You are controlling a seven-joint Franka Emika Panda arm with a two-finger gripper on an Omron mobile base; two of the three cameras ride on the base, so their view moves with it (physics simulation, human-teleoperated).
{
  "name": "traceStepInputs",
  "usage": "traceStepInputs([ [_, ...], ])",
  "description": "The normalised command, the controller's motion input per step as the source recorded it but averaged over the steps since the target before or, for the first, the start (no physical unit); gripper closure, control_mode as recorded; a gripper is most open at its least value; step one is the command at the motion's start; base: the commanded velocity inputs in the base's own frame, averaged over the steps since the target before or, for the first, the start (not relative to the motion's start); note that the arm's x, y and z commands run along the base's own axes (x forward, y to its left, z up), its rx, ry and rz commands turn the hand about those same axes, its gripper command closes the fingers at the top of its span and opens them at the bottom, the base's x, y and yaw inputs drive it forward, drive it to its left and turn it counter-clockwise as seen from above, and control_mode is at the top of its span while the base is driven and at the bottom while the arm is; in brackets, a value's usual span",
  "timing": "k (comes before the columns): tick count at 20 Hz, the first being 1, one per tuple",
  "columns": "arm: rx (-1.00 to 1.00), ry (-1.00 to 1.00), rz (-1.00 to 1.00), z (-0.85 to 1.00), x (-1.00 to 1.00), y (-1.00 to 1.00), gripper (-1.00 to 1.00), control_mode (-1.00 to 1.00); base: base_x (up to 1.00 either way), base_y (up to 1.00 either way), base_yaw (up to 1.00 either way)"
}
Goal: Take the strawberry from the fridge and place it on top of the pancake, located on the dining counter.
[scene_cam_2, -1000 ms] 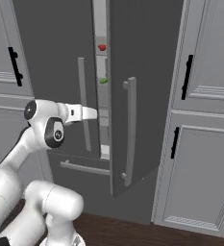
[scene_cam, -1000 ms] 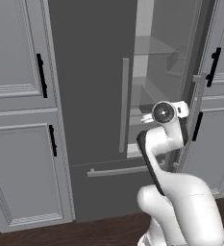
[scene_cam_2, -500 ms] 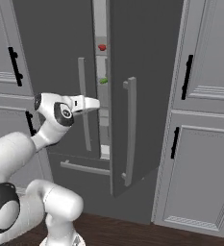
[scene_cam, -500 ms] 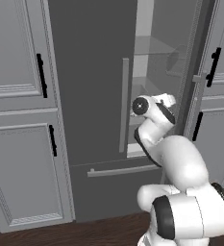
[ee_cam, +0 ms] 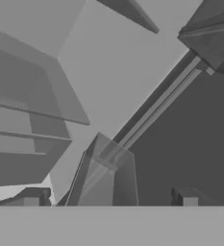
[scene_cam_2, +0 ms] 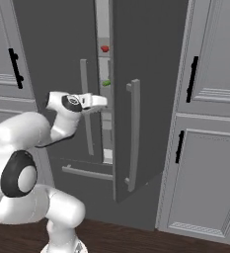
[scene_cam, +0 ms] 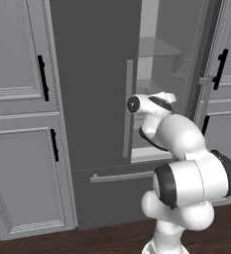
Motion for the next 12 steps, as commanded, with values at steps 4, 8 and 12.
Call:
traceStepInputs([
  [4, 0.00, 0.00, -0.08, 0.00, 0.36, -0.54, -1.00, -1.00, 0.00, 0.00, 0.00],
  [8, 0.00, 0.01, -0.06, 0.00, 0.21, -0.75, -1.00, -1.00, 0.00, 0.00, 0.00],
  [12, 0.00, 0.00, -0.07, 0.00, 0.02, -0.79, -1.00, -1.00, 0.00, 0.00, 0.00],
])
